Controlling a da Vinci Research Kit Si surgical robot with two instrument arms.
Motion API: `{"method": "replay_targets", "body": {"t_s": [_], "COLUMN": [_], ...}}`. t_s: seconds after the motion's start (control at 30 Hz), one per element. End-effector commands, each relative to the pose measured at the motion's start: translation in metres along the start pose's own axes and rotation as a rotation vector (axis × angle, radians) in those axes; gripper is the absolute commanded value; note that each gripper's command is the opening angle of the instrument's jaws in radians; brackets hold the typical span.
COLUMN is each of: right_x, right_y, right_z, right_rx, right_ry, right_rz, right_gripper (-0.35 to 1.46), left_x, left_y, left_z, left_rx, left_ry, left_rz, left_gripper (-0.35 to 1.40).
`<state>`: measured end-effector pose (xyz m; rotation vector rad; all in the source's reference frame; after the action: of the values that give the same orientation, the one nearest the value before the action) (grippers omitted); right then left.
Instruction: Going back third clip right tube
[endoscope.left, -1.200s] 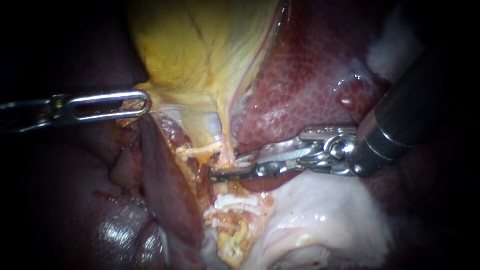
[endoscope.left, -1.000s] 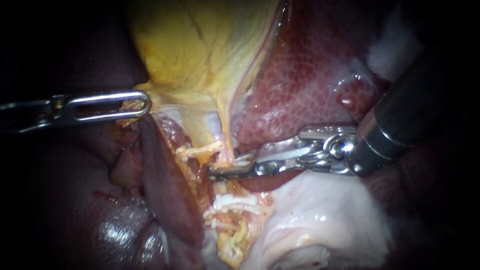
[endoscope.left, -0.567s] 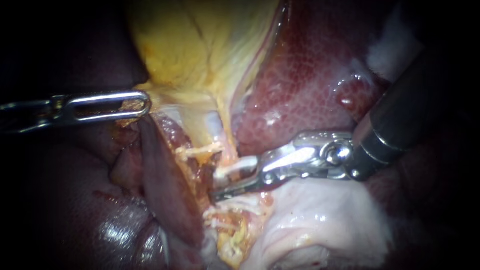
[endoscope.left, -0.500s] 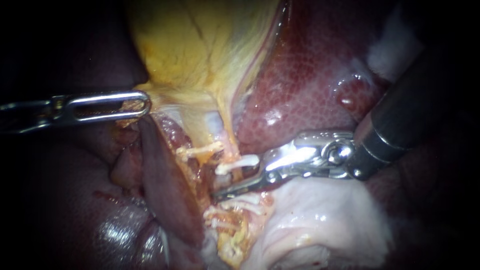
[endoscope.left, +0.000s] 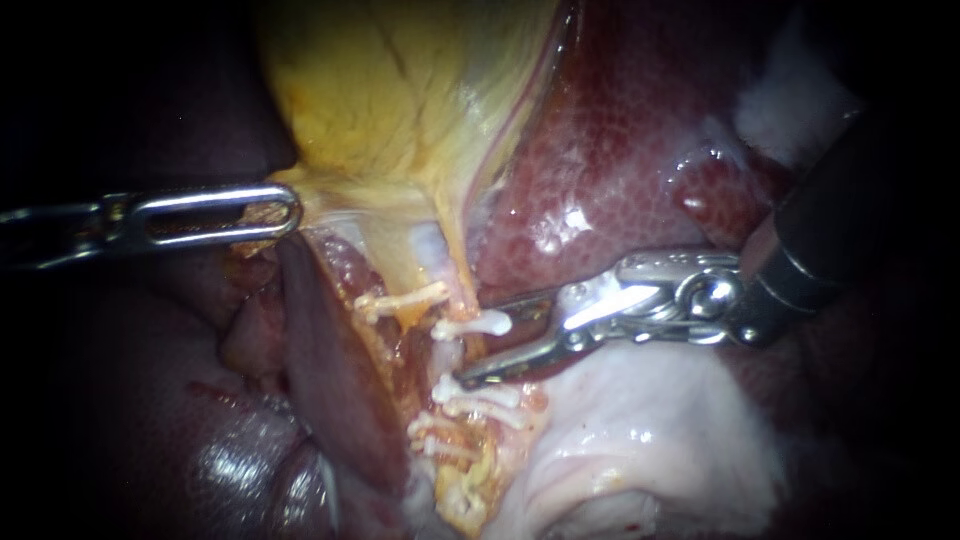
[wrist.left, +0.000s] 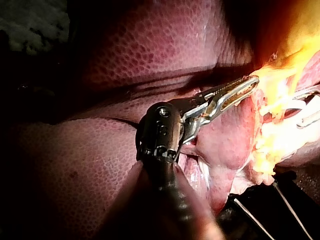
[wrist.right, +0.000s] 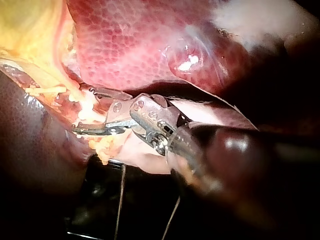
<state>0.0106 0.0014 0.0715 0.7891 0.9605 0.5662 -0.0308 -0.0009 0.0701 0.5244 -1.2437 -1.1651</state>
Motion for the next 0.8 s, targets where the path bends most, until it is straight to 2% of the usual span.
{"method": "replay_targets", "body": {"t_s": [0.03, 0.2, 0.43, 0.63, 0.8], "right_x": [0.0002, 0.0023, 0.0046, 0.0047, 0.0047], "right_y": [-0.0003, -0.0021, -0.0041, -0.0044, -0.0045], "right_z": [-0.0009, -0.0048, -0.0065, -0.0068, -0.0069], "right_rx": [-0.002, 0.007, 0.023, 0.023, 0.023], "right_ry": [0.000, 0.009, 0.039, 0.038, 0.038], "right_rz": [-0.010, -0.087, -0.153, -0.176, -0.182], "right_gripper": [0.60, 0.60, 0.60, 0.60, 0.60], "left_x": [0.0001, 0.0001, 0.0002, 0.0013, 0.0033], "left_y": [0.0000, 0.0000, 0.0000, -0.0001, -0.0004], "left_z": [0.0000, 0.0002, 0.0003, 0.0013, 0.0037], "left_rx": [0.000, -0.001, -0.002, -0.007, 0.008], "left_ry": [0.000, 0.000, -0.001, -0.006, -0.002], "left_rz": [0.000, 0.000, 0.001, 0.007, 0.017], "left_gripper": [-0.35, -0.35, -0.35, -0.35, -0.35]}}
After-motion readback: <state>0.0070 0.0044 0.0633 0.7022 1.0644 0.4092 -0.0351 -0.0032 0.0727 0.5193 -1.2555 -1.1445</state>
